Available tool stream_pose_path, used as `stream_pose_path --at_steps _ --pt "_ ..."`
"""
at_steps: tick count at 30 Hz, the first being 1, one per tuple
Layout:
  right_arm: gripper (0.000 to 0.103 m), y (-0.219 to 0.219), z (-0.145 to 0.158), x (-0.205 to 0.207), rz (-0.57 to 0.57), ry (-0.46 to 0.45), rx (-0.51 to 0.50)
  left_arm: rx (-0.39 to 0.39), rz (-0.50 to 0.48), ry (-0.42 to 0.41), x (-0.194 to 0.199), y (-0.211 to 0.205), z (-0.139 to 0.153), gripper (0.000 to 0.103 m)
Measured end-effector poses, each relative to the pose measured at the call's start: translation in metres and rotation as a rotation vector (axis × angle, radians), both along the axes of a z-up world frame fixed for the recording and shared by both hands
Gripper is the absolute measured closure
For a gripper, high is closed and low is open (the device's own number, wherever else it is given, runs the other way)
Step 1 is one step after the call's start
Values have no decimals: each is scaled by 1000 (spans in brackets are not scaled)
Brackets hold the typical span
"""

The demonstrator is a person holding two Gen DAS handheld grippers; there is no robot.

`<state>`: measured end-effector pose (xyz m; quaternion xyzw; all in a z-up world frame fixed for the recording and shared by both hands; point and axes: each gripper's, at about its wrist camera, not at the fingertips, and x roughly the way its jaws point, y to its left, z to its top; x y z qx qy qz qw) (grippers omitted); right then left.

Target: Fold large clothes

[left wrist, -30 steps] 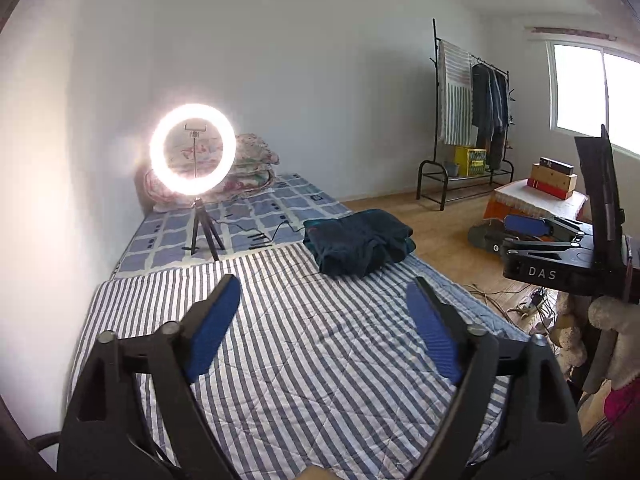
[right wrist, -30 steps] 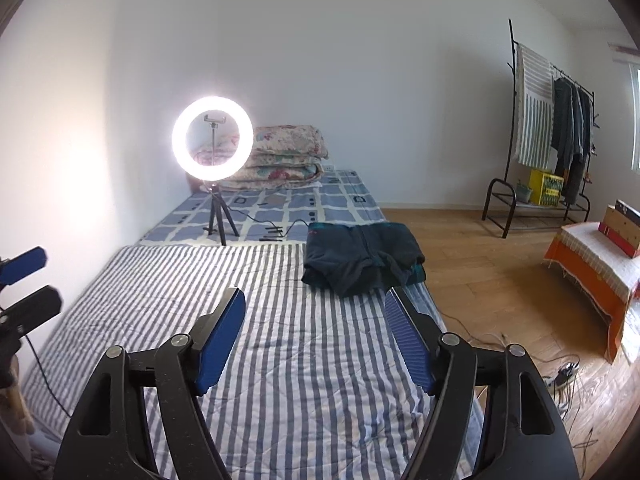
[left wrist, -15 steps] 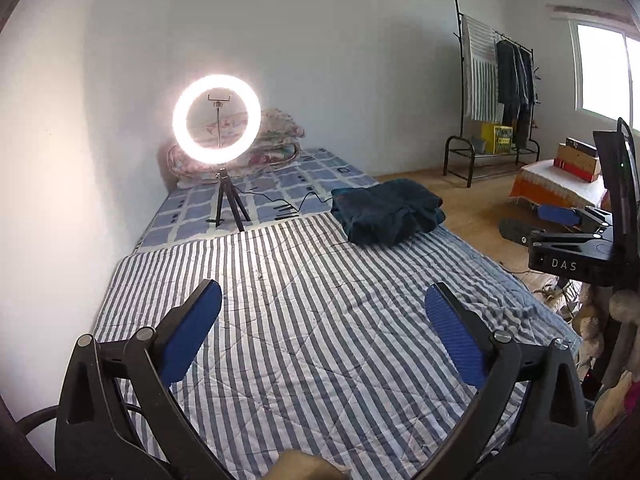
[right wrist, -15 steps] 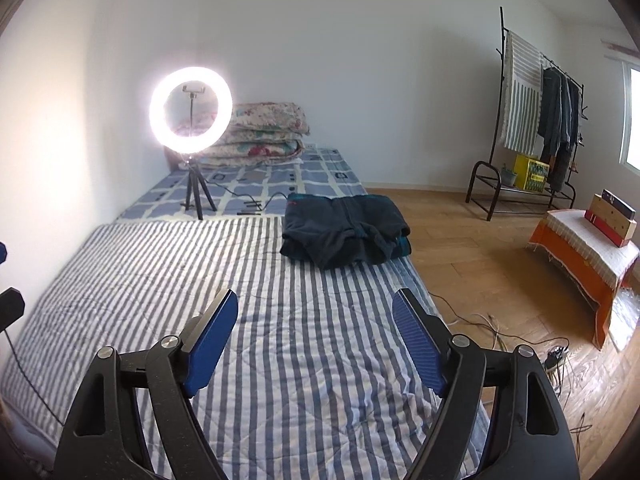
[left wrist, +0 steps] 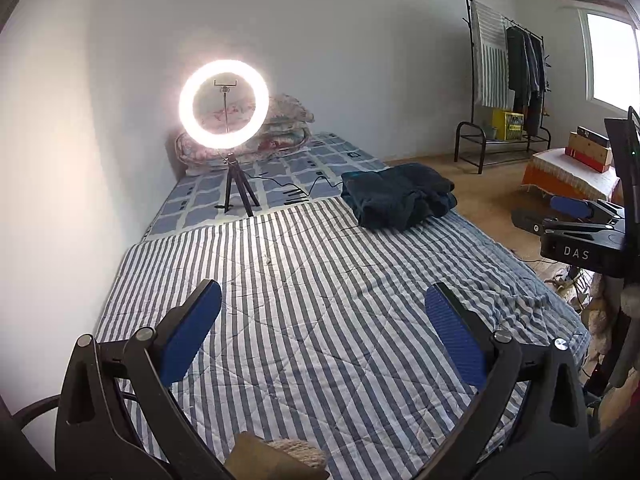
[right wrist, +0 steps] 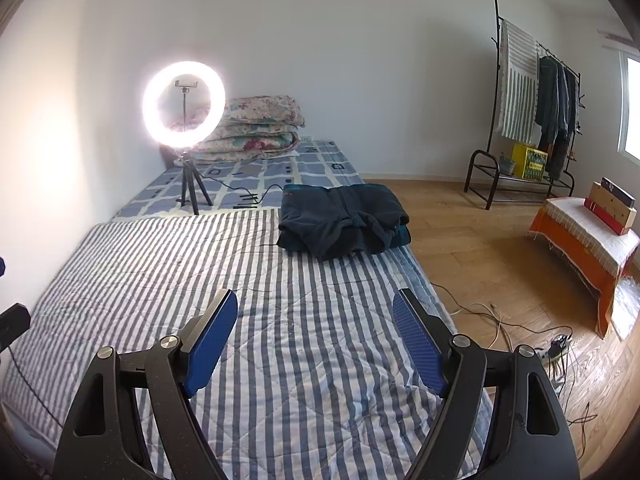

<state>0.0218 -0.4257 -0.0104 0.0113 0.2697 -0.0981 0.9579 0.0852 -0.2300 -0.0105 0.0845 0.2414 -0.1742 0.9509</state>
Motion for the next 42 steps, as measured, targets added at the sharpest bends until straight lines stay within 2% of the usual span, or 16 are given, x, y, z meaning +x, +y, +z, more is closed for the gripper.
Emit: stream_pose_path --at_steps 42 --pt "23 -6 -5 2 -5 21 -5 4 1 -7 -4 -5 -1 0"
